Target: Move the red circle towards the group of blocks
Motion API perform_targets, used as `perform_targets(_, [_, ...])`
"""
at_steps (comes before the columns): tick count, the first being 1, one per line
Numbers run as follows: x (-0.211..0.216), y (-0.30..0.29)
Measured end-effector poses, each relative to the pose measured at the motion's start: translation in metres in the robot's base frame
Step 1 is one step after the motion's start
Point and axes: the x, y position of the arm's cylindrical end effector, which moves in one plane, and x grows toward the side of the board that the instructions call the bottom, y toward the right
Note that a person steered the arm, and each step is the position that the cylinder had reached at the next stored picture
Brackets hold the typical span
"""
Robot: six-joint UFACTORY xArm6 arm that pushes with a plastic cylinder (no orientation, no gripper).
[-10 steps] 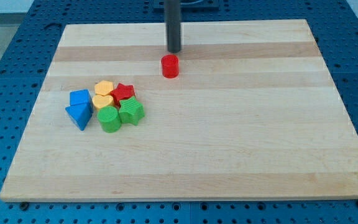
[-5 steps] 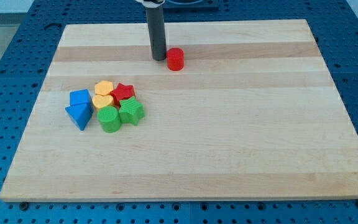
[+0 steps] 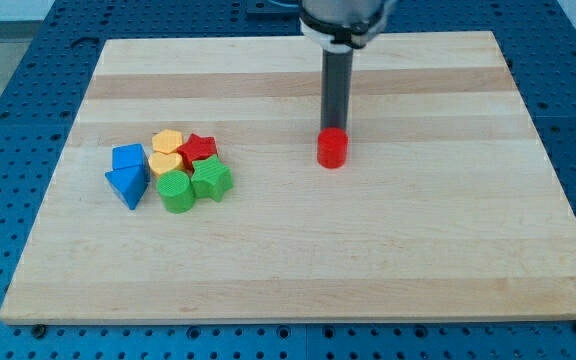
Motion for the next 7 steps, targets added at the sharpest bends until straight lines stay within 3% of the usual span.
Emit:
perform_targets(2, [0.064,0.036])
perform_targets(7, [0.059,0.019])
